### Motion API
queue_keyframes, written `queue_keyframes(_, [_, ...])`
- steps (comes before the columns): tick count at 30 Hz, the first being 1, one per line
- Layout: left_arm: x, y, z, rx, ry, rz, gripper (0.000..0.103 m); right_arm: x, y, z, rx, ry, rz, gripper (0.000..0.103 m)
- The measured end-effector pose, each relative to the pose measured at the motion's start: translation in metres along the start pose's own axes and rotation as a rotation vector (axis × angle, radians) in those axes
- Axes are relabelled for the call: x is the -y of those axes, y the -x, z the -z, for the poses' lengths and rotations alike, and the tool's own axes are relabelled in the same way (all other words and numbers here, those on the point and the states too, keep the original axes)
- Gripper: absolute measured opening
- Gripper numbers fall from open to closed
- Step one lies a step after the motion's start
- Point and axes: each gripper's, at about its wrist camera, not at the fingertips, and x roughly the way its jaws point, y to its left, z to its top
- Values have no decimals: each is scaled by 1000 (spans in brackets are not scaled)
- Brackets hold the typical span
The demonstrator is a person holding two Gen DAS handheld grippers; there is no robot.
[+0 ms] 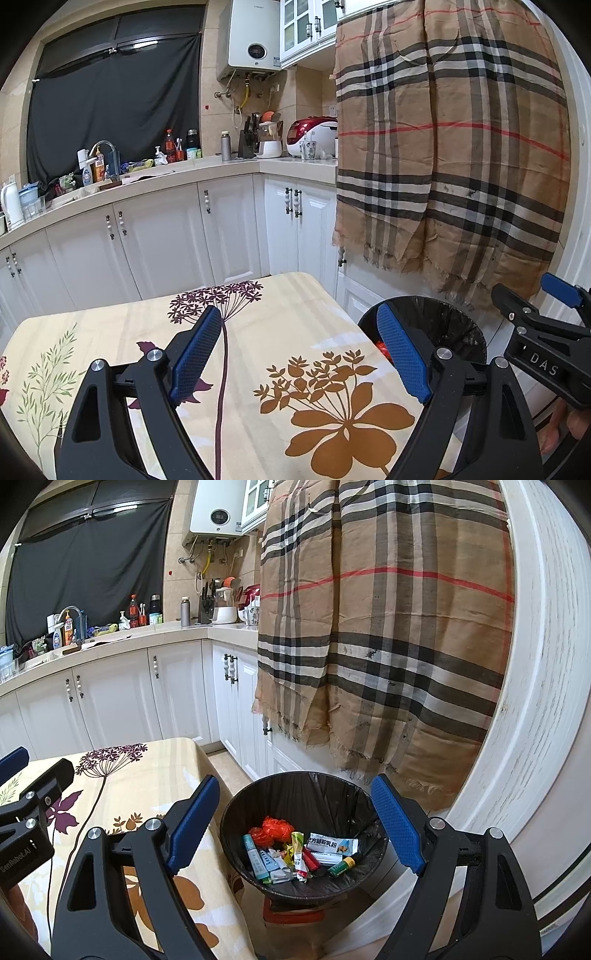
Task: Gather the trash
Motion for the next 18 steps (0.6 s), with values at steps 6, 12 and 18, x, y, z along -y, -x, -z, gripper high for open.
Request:
queue_keyframes(6, [-5, 3, -1, 22, 30, 5, 84, 2, -1, 1, -1, 1, 0, 82])
queue_keyframes(12, [-9, -1, 0, 10, 53, 24, 86, 2, -2, 2, -4, 3, 1, 82])
queue_keyframes(18, [-7, -4, 3, -4, 42, 2, 89, 0, -3, 5, -8, 5, 2, 82])
